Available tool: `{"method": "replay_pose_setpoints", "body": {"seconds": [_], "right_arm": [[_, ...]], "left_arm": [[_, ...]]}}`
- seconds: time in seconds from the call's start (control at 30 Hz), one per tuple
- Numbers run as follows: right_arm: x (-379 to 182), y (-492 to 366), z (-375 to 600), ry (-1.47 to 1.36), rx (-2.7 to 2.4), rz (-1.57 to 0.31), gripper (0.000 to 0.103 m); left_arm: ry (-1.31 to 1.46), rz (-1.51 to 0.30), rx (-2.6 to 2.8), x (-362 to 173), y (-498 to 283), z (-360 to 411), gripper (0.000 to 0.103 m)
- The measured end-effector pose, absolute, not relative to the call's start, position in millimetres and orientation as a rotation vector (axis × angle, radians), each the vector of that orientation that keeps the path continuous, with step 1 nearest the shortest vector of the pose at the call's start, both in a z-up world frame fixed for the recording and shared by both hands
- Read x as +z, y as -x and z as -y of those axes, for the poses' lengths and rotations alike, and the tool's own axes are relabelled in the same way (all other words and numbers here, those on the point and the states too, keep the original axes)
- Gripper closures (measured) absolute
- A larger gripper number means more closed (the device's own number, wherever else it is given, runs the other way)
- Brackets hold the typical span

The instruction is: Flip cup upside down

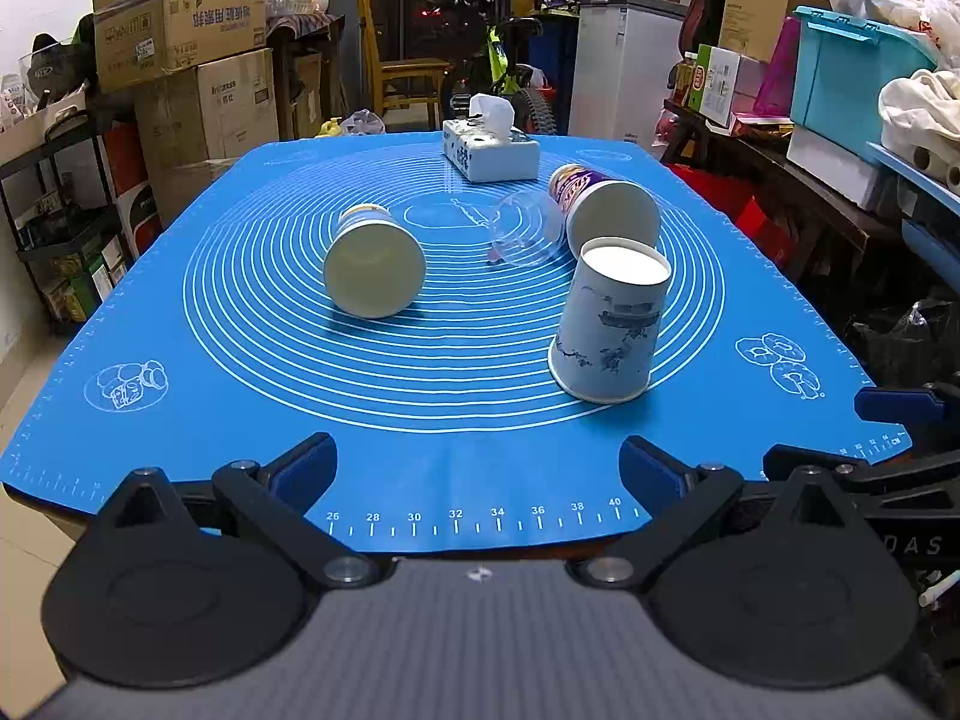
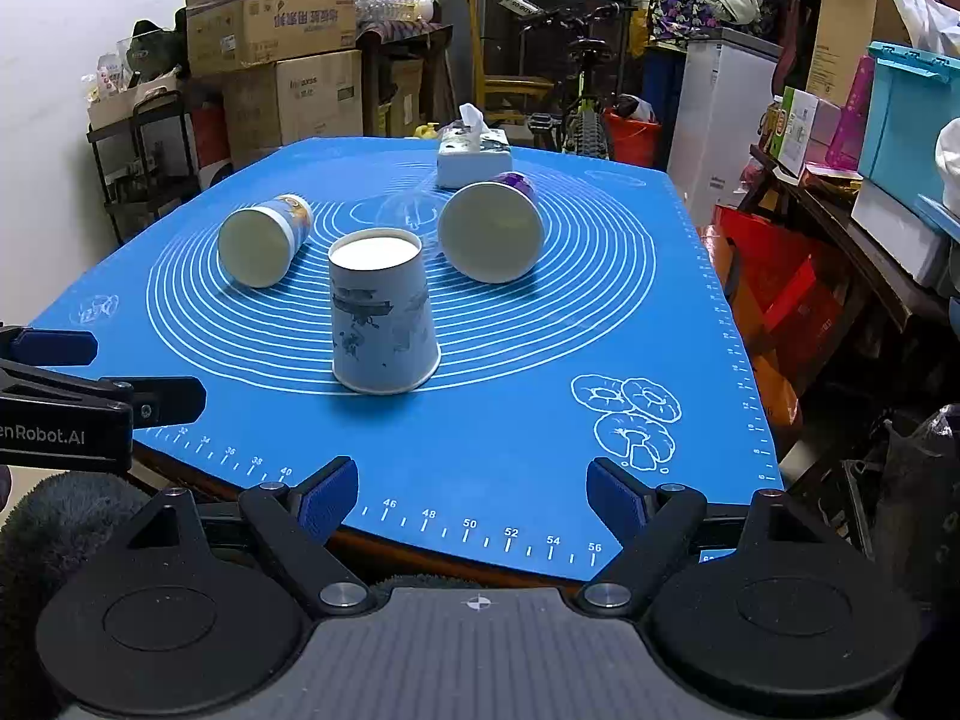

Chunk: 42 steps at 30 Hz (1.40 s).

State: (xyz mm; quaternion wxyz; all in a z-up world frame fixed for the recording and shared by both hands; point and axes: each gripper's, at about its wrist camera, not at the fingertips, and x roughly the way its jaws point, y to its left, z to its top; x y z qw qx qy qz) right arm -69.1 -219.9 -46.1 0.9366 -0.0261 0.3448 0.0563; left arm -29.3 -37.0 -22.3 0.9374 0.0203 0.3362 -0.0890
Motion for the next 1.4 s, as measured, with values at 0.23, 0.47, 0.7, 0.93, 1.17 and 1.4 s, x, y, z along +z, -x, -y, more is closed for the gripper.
{"method": "replay_pose_setpoints", "body": {"seconds": [0.23, 0.47, 0.7, 0.93, 1.17, 1.4], "right_arm": [[-46.3, 69.0, 219.2, 0.047, 0.118, -0.705, 0.017], [-46.3, 69.0, 219.6, 0.045, 0.119, -0.706, 0.017], [-46.3, 68.9, 220.6, 0.042, 0.121, -0.708, 0.017], [-46.7, 69.1, 221.0, 0.041, 0.122, -0.709, 0.017], [-47.6, 69.7, 221.5, 0.038, 0.124, -0.711, 0.017], [-48.2, 70.3, 222.4, 0.036, 0.12, -0.71, 0.017]], "left_arm": [[-0.038, -0.695, -0.185, -24.0, 28.2, 37.4, 0.004], [-0.044, -0.7, -0.183, -25.4, 27.2, 38.5, 0.004], [-0.047, -0.703, -0.181, -26.1, 26.8, 39.3, 0.004], [-0.048, -0.704, -0.181, -26.5, 26.8, 39.3, 0.004], [-0.051, -0.706, -0.182, -28.2, 27.3, 39.4, 0.004], [-0.056, -0.707, -0.188, -29.8, 27.4, 40.1, 0.004]]}}
